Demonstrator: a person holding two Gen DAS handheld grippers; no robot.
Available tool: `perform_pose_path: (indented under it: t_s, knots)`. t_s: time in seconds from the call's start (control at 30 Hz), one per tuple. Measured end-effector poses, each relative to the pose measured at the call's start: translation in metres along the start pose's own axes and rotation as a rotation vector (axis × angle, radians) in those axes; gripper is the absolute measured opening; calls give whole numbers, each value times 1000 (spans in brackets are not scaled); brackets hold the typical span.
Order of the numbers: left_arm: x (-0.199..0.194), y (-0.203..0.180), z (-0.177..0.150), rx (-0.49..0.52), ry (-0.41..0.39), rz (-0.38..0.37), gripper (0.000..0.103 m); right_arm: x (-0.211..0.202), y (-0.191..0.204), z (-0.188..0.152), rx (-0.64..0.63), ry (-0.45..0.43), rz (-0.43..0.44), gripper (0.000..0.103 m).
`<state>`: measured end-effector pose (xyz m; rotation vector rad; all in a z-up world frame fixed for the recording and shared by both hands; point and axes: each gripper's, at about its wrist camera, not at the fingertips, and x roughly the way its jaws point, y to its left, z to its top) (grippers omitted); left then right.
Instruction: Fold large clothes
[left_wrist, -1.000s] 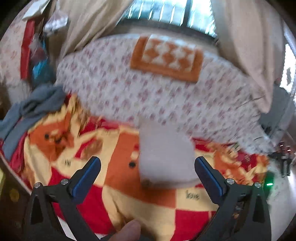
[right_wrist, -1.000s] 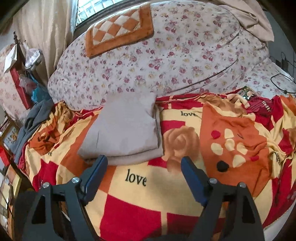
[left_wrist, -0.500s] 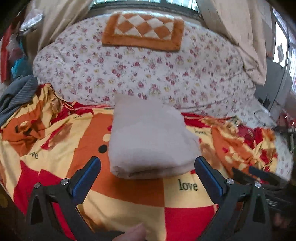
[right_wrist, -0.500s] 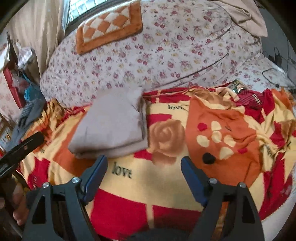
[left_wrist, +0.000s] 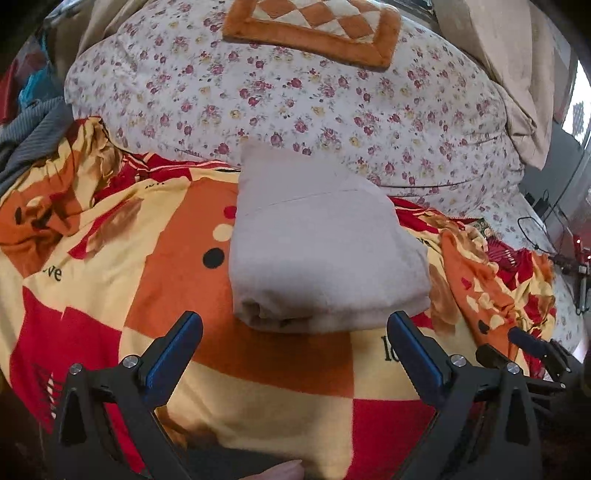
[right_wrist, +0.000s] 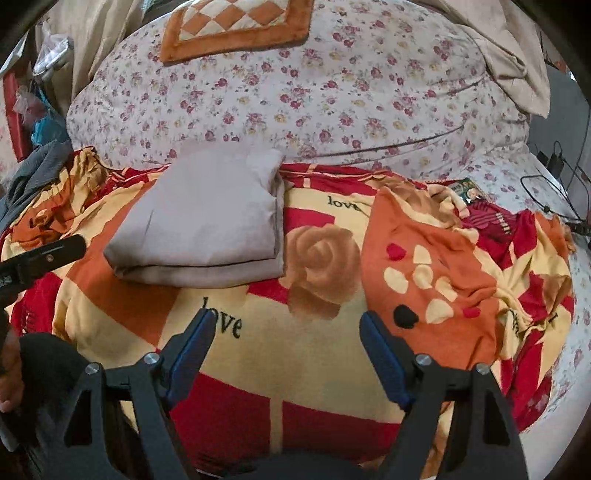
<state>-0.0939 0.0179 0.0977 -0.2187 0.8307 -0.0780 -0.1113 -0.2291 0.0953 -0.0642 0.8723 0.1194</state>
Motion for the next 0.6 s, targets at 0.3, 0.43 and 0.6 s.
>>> perform_pose_path:
  t_s: [0.3,0.43,0.6]
  knots:
    - [4,-2,2,10,24,10,97,2,-11,-2,64,-4,28,80]
    - [4,-2,2,18,23,6,97,4,-11,-2,65,-2,34,79]
    - [0,-5,3,36,-13,1,94,5,-11,-2,71,-2,45,79]
